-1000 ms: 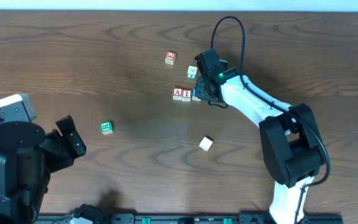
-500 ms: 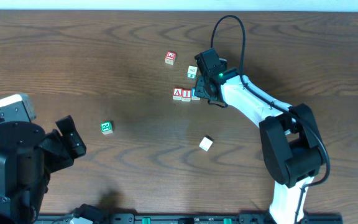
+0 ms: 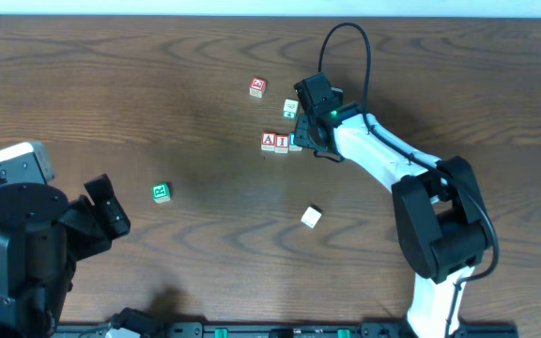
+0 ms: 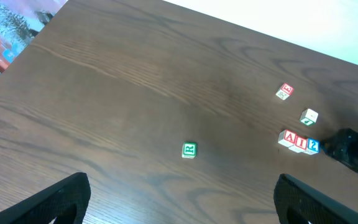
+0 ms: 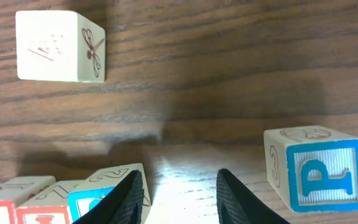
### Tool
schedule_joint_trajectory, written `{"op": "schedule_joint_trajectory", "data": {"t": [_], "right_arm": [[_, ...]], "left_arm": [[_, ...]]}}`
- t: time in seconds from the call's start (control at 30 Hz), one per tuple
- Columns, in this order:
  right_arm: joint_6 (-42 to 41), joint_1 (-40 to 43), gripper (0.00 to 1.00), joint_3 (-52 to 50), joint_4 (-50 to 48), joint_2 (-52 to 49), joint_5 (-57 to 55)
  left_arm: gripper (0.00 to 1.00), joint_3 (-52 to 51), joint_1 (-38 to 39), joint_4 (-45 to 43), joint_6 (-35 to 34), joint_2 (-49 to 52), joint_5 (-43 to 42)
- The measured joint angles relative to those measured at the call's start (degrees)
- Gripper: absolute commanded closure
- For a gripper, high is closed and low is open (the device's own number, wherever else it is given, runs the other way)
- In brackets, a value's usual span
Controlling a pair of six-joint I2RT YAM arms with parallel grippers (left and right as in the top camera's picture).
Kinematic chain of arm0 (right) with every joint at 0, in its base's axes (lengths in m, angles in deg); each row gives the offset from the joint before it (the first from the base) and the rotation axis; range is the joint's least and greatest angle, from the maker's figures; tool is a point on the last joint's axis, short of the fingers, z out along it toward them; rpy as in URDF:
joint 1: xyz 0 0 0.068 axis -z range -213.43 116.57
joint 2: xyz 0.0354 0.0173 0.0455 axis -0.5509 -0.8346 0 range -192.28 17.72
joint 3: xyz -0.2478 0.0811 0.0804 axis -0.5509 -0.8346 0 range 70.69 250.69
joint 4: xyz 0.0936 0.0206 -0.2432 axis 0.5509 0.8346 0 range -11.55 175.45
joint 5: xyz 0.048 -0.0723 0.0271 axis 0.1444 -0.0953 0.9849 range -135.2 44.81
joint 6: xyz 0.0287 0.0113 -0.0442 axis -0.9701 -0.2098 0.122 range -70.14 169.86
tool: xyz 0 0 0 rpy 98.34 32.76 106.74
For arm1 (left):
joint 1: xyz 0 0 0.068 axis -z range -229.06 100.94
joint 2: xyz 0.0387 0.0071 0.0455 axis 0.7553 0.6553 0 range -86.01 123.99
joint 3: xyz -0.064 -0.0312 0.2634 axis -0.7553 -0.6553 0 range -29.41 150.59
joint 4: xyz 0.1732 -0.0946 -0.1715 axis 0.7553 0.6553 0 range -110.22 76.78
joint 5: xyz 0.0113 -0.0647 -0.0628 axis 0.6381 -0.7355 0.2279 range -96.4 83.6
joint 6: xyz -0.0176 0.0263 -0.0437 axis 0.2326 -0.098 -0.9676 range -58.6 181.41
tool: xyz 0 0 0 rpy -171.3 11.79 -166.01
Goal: Spell out Ai2
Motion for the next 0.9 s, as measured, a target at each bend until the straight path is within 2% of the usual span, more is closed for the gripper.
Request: {"op": "schedule_joint_trajectory", "data": {"t": [0.37, 0.9], "right_arm": [[0.02, 0.0, 0.6, 0.0, -4.07, 0.0, -0.44], [-0.2, -0.44, 0.62, 0.0, -3.85, 0.0, 0.02]], "left_arm": [[0.05, 0.0, 0.0, 0.0, 0.0, 0.0, 0.02], [0.05, 0.0, 0.0, 0.0, 0.0, 0.0, 0.02]]}}
